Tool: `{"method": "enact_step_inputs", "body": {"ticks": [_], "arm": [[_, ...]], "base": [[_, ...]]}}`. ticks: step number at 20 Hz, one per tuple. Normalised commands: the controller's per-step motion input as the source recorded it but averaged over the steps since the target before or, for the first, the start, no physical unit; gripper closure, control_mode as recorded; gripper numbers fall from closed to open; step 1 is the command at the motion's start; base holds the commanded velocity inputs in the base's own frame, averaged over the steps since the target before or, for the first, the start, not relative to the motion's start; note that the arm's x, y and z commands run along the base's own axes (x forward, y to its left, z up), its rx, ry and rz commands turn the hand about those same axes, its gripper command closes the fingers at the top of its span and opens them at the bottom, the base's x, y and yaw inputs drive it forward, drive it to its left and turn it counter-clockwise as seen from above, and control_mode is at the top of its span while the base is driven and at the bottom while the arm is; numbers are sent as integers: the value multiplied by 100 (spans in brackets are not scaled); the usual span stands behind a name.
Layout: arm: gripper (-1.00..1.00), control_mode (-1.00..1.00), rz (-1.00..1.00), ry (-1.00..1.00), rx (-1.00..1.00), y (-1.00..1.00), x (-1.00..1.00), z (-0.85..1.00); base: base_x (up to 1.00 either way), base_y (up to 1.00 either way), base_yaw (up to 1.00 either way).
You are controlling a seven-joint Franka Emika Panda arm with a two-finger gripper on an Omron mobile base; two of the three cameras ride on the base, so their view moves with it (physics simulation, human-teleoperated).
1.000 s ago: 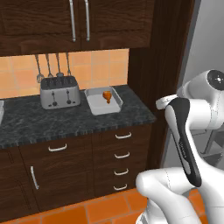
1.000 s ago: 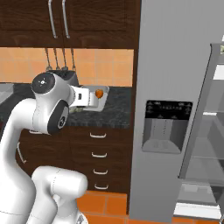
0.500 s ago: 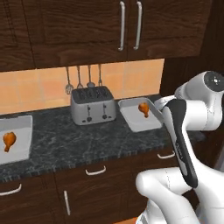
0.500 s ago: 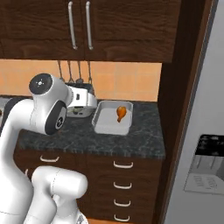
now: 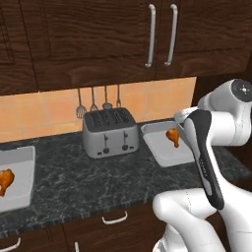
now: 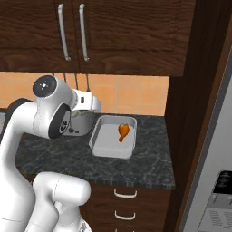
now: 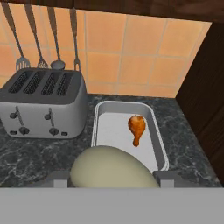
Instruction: Place one mushroom and one chicken drumstick in each tupperware on the nearby counter, to pack two identical lunches.
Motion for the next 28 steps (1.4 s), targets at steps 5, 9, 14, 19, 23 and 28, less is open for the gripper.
{"method": "enact_step_inputs", "body": {"ticks": [5,9,14,19,23,28], "arm": [[100,100,0,0,0,0,0,0],[100,-100,0,0,-7,-4,22,-65],[100,-100,0,0,-9,-11,58,-100],[100,-100,0,2,1,-31,77,-83],[100,-100,0,17,9,-13,73,-62],[100,-100,0,20,0,0,63,-36]], "base": [[31,0,0],[6,0,0],[0,0,0],[0,0,0],[0,0,0],[0,0,0]]}}
